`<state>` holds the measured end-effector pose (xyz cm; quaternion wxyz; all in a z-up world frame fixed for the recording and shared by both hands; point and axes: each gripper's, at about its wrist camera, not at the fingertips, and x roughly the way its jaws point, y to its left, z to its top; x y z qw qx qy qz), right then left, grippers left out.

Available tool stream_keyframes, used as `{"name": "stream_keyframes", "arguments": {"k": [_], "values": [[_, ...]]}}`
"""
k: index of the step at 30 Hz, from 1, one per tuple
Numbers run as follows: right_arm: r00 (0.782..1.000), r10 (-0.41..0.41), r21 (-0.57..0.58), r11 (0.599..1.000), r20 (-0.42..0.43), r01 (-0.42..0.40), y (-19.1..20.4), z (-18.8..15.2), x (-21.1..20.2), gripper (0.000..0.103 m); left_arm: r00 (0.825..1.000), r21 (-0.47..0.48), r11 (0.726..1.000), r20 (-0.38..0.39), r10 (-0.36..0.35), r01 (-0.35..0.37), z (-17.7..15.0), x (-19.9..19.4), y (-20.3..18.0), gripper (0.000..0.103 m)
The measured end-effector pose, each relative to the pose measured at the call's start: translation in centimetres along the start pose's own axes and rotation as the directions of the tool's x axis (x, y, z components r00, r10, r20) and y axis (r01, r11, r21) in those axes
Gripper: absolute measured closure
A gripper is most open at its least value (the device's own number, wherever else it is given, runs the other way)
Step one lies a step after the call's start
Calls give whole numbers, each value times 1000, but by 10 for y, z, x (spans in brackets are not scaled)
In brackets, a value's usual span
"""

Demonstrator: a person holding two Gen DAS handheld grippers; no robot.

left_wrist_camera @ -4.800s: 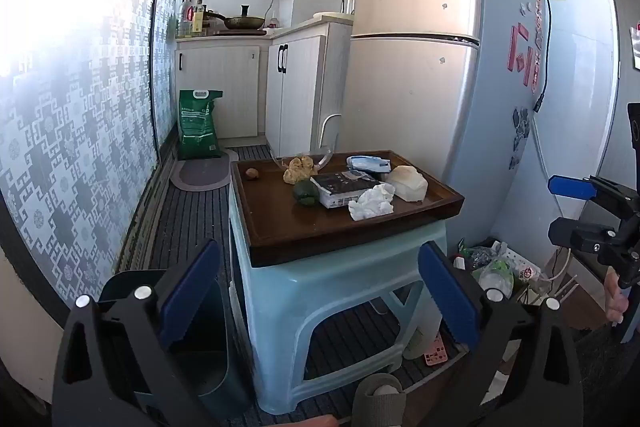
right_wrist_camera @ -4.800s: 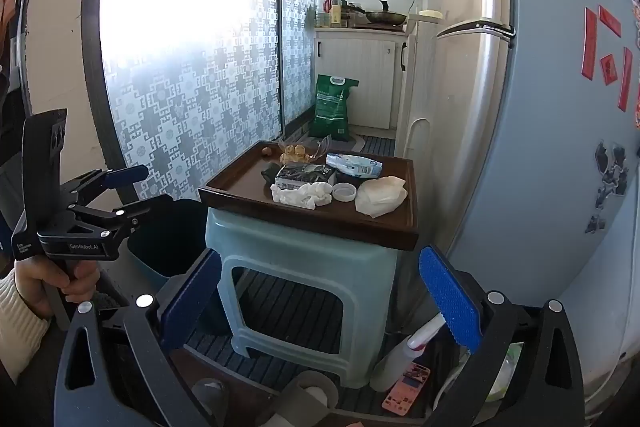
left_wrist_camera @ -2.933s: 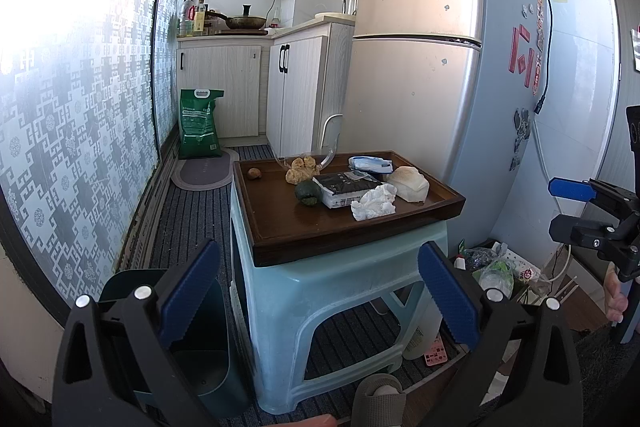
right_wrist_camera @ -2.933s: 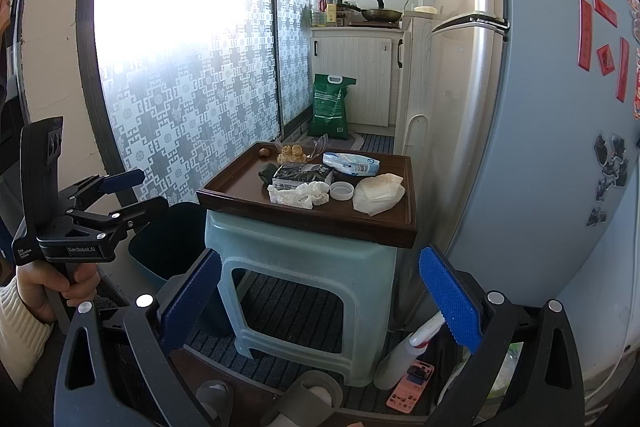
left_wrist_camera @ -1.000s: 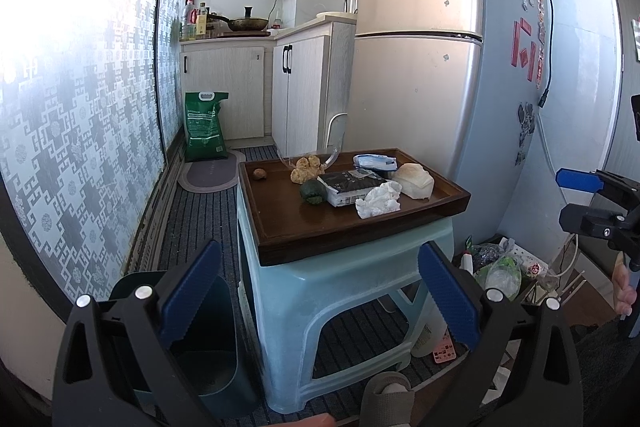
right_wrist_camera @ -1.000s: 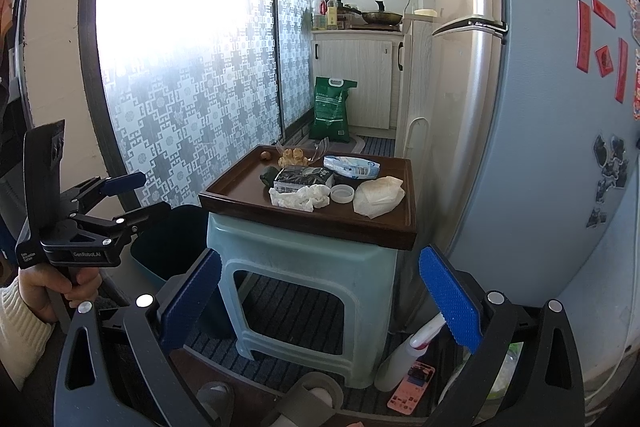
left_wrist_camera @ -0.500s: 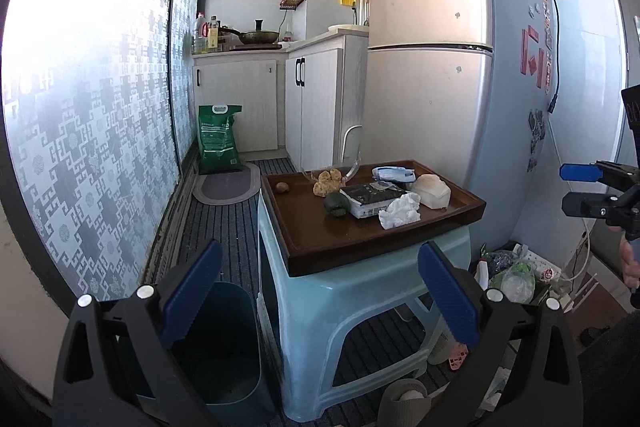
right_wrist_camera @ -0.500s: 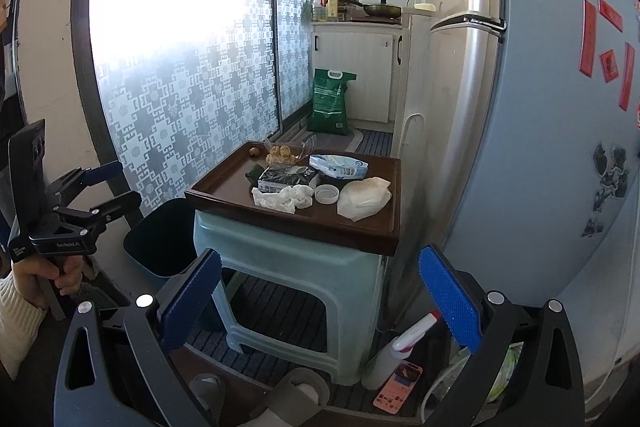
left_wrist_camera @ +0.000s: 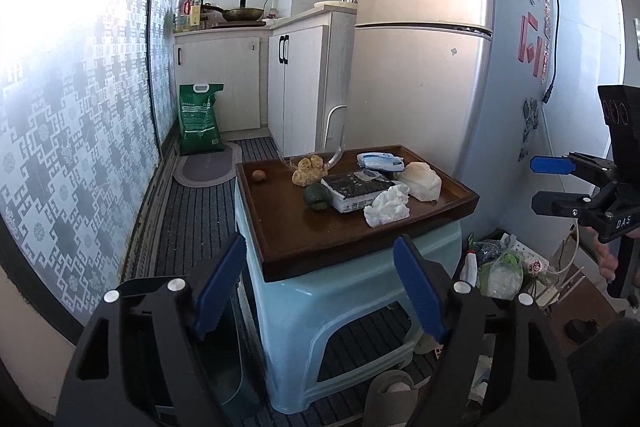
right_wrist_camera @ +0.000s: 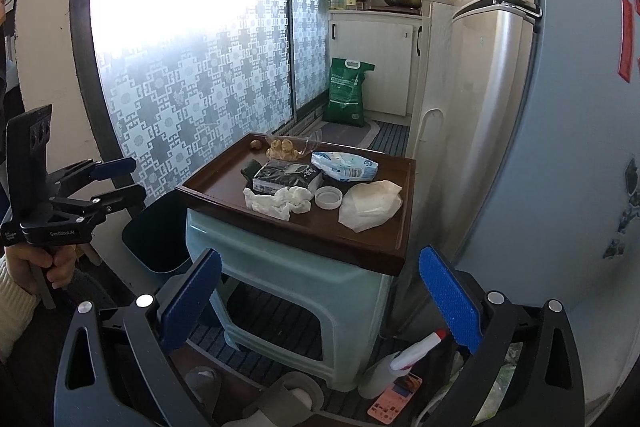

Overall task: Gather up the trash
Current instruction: 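Move the right tool to the crumpled white tissue and close on it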

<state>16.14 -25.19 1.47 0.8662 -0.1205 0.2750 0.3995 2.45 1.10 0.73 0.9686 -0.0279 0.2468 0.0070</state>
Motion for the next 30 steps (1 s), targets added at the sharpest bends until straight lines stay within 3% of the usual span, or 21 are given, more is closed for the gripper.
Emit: {"name": "stream_keyframes", "arguments": {"k": [4, 9, 16, 26, 30], "values": [[1000, 6, -4, 1000, -3, -6, -14, 2, 6, 3, 1000, 25, 999, -13, -21, 21, 7, 14, -9, 27], [999, 31, 1, 1000, -31, -31, -25, 1, 24, 11, 998, 44, 998, -56, -39, 41, 10, 36, -16, 34], [997, 71, 24, 997, -41, -70, -27, 8, 46, 27, 994, 40, 999, -101, -30, 34, 14, 56, -9, 42], [994, 106, 97, 990, -9, -105, -19, 37, 70, 47, 988, 6, 996, -127, -90, 91, 35, 89, 1, 51], [994, 103, 145, 984, 25, -105, -19, 46, 79, 50, 989, 28, 999, -147, -19, 23, 36, 112, 6, 52]]}}
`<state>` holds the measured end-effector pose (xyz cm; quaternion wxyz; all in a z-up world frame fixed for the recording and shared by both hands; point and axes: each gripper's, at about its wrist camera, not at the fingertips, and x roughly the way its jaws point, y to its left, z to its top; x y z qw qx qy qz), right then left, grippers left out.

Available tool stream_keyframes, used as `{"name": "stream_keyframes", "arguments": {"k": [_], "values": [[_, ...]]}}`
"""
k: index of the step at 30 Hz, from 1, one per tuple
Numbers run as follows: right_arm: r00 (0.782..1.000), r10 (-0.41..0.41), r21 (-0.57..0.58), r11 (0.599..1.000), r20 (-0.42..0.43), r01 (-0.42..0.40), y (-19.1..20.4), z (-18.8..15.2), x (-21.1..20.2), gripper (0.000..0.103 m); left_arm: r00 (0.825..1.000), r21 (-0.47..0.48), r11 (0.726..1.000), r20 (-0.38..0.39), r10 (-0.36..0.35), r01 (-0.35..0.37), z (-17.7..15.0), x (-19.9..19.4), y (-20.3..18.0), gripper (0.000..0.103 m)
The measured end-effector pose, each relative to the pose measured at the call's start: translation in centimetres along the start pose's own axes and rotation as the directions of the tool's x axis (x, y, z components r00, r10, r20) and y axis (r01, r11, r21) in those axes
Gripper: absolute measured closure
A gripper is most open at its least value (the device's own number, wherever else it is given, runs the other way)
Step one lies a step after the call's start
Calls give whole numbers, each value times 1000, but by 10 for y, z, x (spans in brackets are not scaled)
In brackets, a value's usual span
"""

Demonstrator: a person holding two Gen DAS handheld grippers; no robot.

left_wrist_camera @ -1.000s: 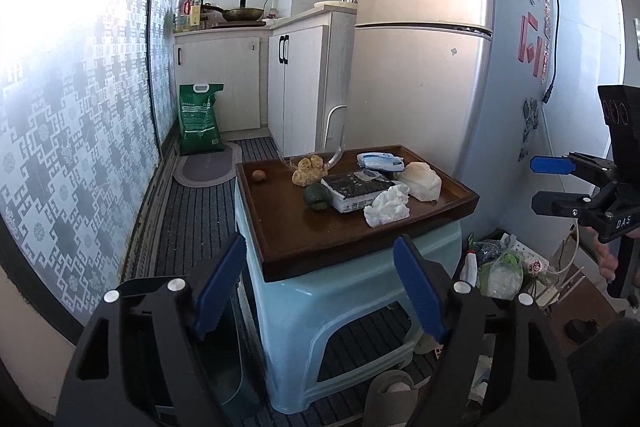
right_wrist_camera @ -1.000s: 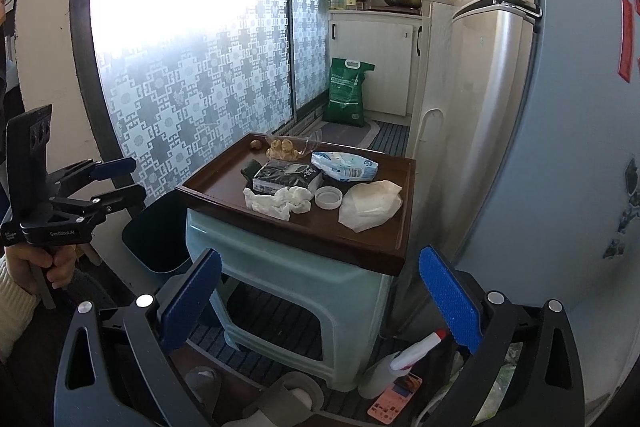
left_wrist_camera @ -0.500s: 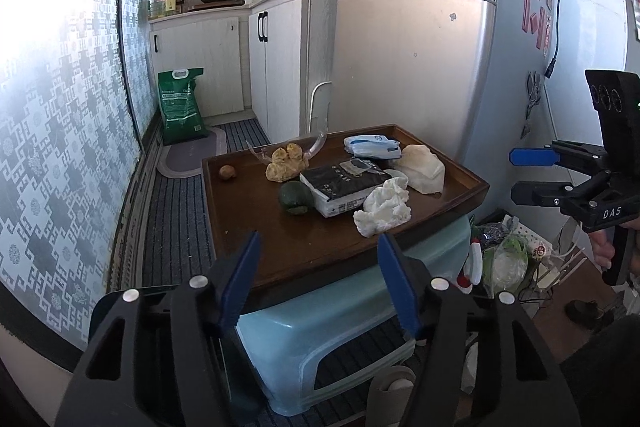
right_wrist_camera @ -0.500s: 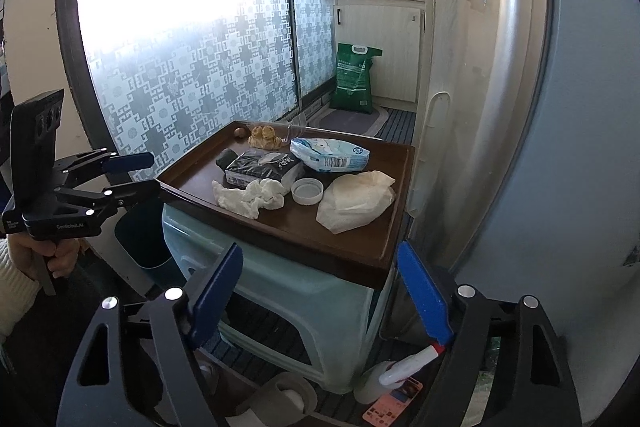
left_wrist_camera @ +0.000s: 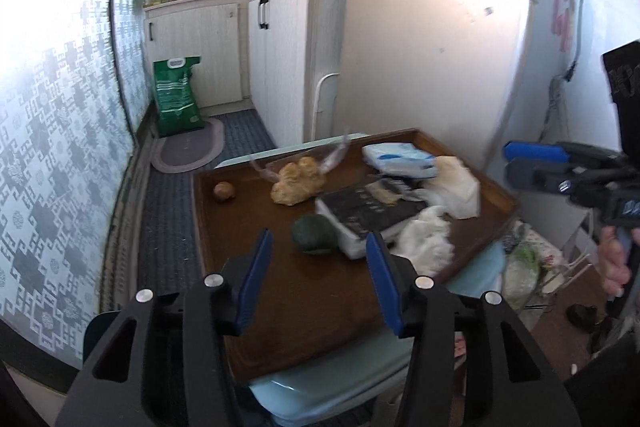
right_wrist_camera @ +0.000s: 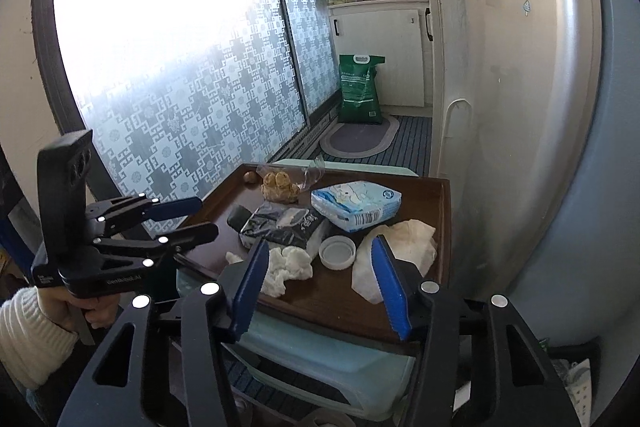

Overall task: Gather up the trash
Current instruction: 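Move the right tool to the crumpled white tissue and close on it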

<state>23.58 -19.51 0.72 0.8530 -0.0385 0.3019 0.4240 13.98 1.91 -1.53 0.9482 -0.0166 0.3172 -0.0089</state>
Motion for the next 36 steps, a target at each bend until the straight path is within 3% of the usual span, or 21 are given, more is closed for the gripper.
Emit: {"name": "stream_keyframes", "arguments": {"k": [5, 14, 16, 21, 24, 29, 36], "values": [[999, 13, 77, 997, 37, -15, -4, -3, 10, 53, 1000, -9, 1000, -21, 6, -6, -3, 11, 5, 53], [998, 43, 65, 997, -44, -40, -8, -16, 24, 56, 999, -26, 999, -41, 18, -19, -6, 26, 8, 52], [997, 57, 61, 997, -54, -53, -6, -16, 25, 62, 999, -44, 999, -36, 13, -15, -4, 28, 10, 52], [991, 77, 27, 997, -110, -75, 13, -14, 34, 64, 1000, -52, 999, -31, 4, -6, 0, 31, 8, 68], [990, 45, 7, 999, -130, -45, 23, -13, 39, 64, 1000, -75, 997, -26, -17, 15, 2, 32, 12, 71], [986, -12, -13, 1000, -165, 10, 27, -14, 48, 64, 999, -113, 993, 23, -40, 43, 3, 23, 20, 72], [983, -50, -15, 999, -175, 48, 29, -15, 58, 64, 992, -104, 994, 124, -18, 31, 6, -7, 23, 72]]}}
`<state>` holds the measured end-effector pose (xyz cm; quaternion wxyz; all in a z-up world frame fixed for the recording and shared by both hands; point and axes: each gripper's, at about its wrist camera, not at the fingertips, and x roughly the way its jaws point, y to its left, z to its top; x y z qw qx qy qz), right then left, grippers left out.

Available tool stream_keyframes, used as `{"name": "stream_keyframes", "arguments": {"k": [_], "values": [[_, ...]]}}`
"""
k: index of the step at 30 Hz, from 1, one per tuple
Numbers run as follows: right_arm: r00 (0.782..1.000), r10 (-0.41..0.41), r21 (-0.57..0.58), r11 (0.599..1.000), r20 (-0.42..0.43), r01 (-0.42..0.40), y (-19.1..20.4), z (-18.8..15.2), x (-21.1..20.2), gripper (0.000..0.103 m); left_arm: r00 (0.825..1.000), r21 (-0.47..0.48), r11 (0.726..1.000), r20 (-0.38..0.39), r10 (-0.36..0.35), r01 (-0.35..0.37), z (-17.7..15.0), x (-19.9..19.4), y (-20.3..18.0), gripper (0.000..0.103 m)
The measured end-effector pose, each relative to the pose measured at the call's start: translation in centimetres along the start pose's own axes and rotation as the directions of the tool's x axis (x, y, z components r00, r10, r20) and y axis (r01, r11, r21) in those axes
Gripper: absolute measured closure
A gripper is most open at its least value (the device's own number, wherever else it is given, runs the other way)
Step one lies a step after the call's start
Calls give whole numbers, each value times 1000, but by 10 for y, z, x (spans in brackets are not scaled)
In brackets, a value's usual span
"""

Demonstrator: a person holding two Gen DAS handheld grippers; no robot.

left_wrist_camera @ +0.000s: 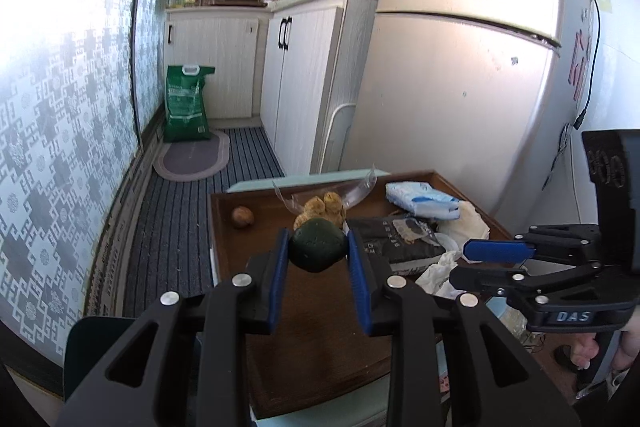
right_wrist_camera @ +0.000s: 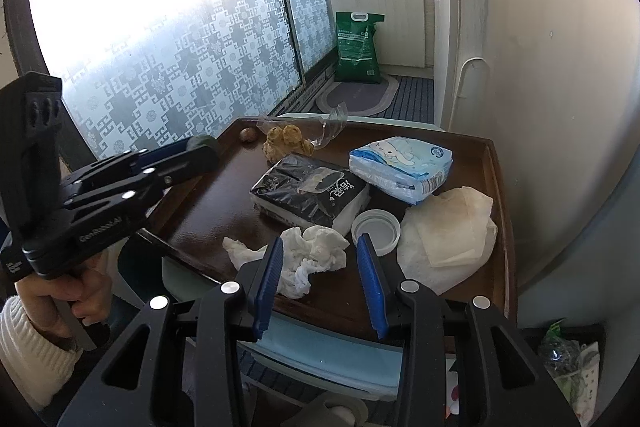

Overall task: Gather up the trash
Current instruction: 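Move the right tool to the crumpled white tissue and close on it, then carry the tissue with the right tool over the teal bin and open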

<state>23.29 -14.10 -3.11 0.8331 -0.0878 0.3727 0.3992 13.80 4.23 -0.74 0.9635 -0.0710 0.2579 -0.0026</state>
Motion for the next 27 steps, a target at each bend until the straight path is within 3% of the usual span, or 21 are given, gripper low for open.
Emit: {"name": "stream_keyframes", "arguments": {"k": [6, 11, 18, 27], "values": [[999, -37, -6, 999, -33, 36, 4, 1, 13, 72, 1000, 0, 1000, 16, 18, -18, -1, -10, 12, 72], [997, -71, -19, 997, -35, 70, 9, 3, 13, 91, 998, -13, 999, 37, 43, -42, -2, -20, 27, 72], [996, -86, -43, 995, 15, 87, 22, 19, -9, 92, 993, -45, 993, 42, 113, -111, -6, -36, 52, 72], [997, -24, -59, 998, 77, 28, 59, 43, -23, 92, 978, -95, 974, -43, 203, -206, -28, -38, 92, 72]]}}
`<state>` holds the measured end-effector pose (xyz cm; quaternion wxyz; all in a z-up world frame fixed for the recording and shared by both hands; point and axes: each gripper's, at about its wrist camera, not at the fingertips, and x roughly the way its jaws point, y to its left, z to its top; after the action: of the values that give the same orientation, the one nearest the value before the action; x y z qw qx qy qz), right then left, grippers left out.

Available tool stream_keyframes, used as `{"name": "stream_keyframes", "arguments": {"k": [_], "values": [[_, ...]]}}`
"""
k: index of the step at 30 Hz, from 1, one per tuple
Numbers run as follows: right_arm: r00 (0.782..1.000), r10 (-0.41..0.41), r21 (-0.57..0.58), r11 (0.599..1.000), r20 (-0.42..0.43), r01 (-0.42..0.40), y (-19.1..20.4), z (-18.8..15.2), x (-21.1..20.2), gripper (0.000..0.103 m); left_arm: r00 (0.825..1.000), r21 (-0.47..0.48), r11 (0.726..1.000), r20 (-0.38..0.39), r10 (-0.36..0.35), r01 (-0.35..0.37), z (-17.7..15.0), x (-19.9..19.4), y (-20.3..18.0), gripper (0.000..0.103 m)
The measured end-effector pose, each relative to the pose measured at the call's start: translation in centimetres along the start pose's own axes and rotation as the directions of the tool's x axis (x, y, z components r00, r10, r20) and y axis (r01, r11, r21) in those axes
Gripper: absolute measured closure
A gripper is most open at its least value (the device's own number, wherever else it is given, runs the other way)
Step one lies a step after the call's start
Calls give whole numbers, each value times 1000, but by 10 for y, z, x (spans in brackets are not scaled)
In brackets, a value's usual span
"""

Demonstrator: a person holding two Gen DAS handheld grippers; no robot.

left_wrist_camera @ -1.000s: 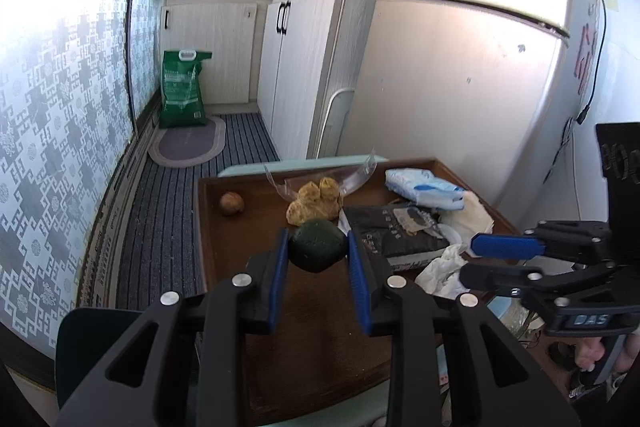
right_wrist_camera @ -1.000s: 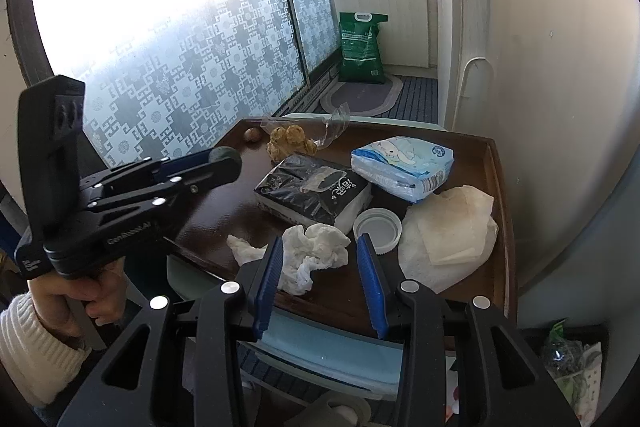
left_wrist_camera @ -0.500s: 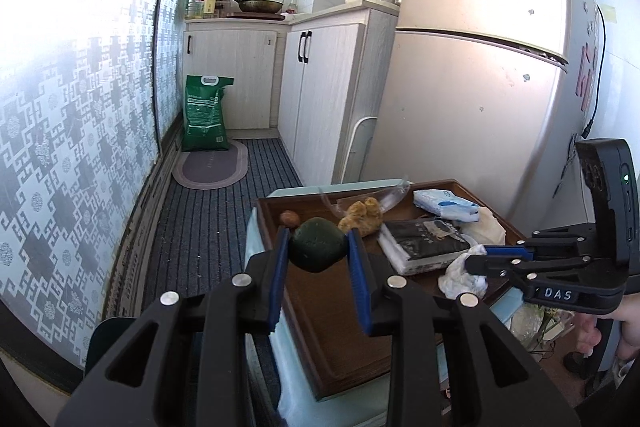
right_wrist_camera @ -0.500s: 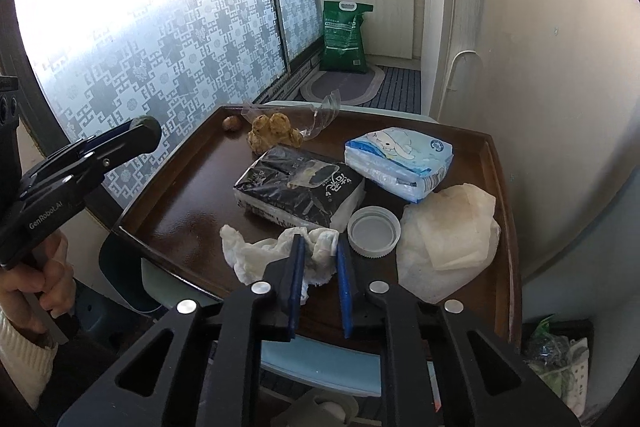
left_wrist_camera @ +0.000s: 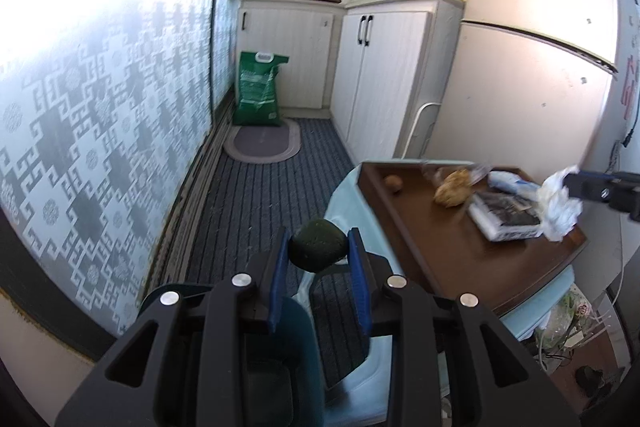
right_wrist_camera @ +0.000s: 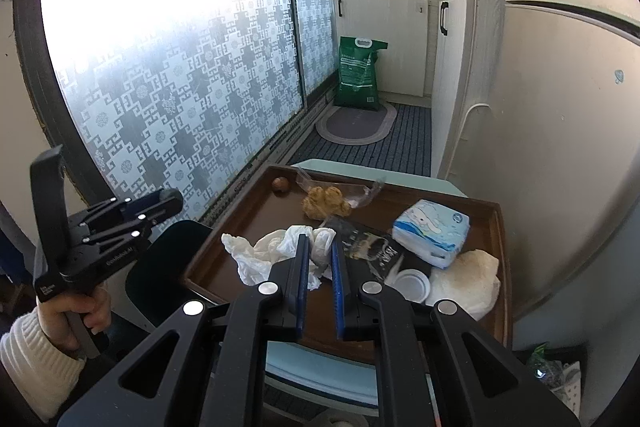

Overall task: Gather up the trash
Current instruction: 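Carry the tissue with the right tool over the teal bin and open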

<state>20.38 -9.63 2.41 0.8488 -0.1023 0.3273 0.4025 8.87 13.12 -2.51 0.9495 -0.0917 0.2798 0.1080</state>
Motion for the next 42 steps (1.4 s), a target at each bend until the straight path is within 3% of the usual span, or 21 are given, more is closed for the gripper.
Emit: {"name": "stream_keyframes", "arguments": {"k": [9, 17, 25, 28, 31, 40, 42], "values": [[997, 73, -39, 997, -8, -73, 48, 11, 17, 92, 992, -29, 996, -97, 78, -81, -26, 10, 44, 72], [991, 121, -63, 990, -64, -125, 86, 9, 47, 92, 971, -59, 991, -214, 104, -120, -52, 30, 78, 72], [981, 152, -82, 983, -124, -163, 121, 3, 76, 92, 926, -76, 987, -361, 107, -144, -86, 69, 98, 72], [978, 154, -94, 981, -142, -168, 132, 1, 86, 92, 894, -82, 985, -437, 100, -150, -100, 83, 104, 72], [975, 152, -104, 980, -159, -170, 140, -2, 94, 92, 874, -78, 987, -479, 85, -139, -109, 88, 106, 72], [971, 107, -116, 984, -214, -134, 155, -8, 123, 92, 831, -93, 984, -551, 74, -149, -132, 98, 120, 71], [969, 104, -121, 984, -224, -133, 159, -10, 129, 92, 829, -93, 984, -555, 75, -152, -133, 98, 122, 66]]}}
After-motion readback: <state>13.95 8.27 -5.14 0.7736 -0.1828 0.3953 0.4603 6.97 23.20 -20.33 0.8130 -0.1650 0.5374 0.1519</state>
